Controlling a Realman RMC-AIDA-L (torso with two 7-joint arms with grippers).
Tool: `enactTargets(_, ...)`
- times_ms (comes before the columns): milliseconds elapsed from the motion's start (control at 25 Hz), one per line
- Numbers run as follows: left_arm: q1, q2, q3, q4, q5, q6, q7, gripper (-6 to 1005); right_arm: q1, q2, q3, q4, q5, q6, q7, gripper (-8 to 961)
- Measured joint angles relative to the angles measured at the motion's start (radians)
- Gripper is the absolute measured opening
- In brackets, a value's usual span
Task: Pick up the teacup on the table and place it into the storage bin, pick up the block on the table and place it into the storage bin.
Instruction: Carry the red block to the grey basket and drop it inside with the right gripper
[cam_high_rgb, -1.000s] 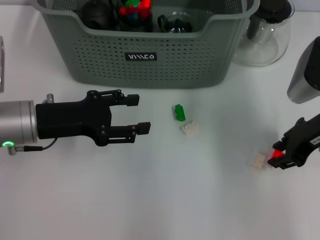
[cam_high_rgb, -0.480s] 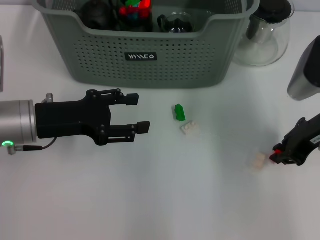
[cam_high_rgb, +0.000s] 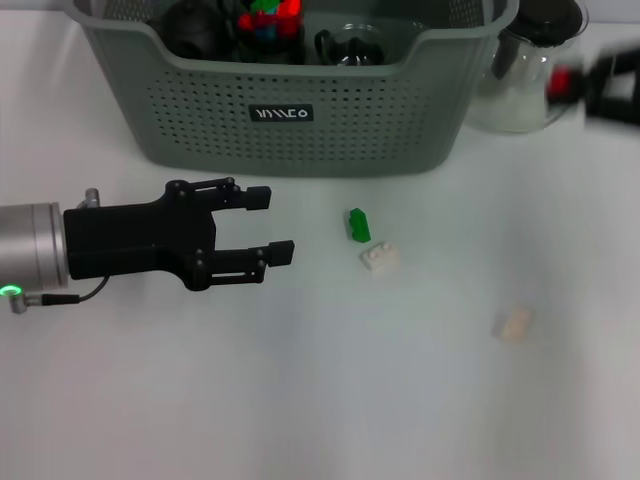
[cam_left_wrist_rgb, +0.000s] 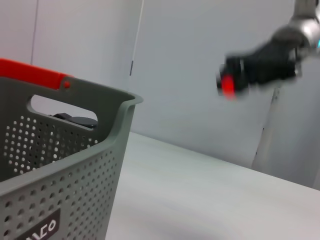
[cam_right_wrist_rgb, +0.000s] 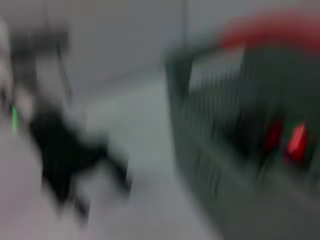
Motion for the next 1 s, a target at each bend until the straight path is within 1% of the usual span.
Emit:
enactTargets(80,0.004,0.000,-0.001,0.001,0.000,0.000,0.000,749,0.004,0.004,0.026,0.017,0.115,0.050,-0.005,206)
enactTargets(120,0.007,0.000,-0.002,0.003,0.000,-0.001,0.000,749,0.010,0.005,0.008,0.028,0.152,0.103,0.002,206)
enactTargets(160,0.008,0.000,-0.003,0.003,0.000,0.000,0.000,749,0.027,0.007,-0.062,0.041,0.182,0.228,0.034,206)
enactTargets(200,0.008,0.000,-0.003,0.003,0.000,0.000,0.000,749,0.027,0.007,-0.062,0.041,0.182,0.228,0.034,205)
enactTargets(280,0.009,0.000,-0.004,-0.002,-0.001,-0.001,0.000,749,0.056,0.006,-0.179,0.055,0.175,0.413,0.091,205)
enactTargets(360,0.010,-0.001,-0.005,-0.007,-0.001,-0.001,0.000,749,0.106,-0.001,-0.303,0.090,0.145,0.606,0.164,205)
enactTargets(400,0.009,-0.001,-0.004,-0.010,-0.001,-0.001,0.000,749,0.139,-0.003,-0.350,0.110,0.126,0.682,0.199,205)
enactTargets(480,0.009,-0.002,-0.004,-0.013,-0.001,-0.001,0.000,749,0.249,-0.005,-0.414,0.182,0.038,0.787,0.278,205)
enactTargets(520,0.009,-0.002,-0.004,-0.017,-0.003,-0.001,-0.001,749,0.321,-0.005,-0.433,0.235,-0.018,0.821,0.315,205)
enactTargets(560,0.009,-0.002,-0.004,-0.020,-0.005,-0.001,-0.001,749,0.395,-0.005,-0.441,0.298,-0.074,0.854,0.349,205)
enactTargets(720,0.011,-0.002,-0.004,-0.029,-0.007,-0.001,-0.004,749,0.641,-0.004,-0.441,0.588,-0.233,0.979,0.425,205)
enactTargets(840,0.015,-0.003,-0.005,-0.029,-0.007,0.000,-0.007,748,0.750,-0.008,-0.438,0.740,-0.278,1.084,0.461,206)
enactTargets(920,0.018,-0.003,-0.013,-0.031,-0.007,0.004,-0.007,748,0.784,-0.008,-0.439,0.796,-0.287,1.126,0.473,209)
enactTargets(1000,0.019,-0.003,-0.021,-0.033,-0.007,0.007,-0.007,748,0.799,-0.005,-0.444,0.826,-0.290,1.150,0.481,216)
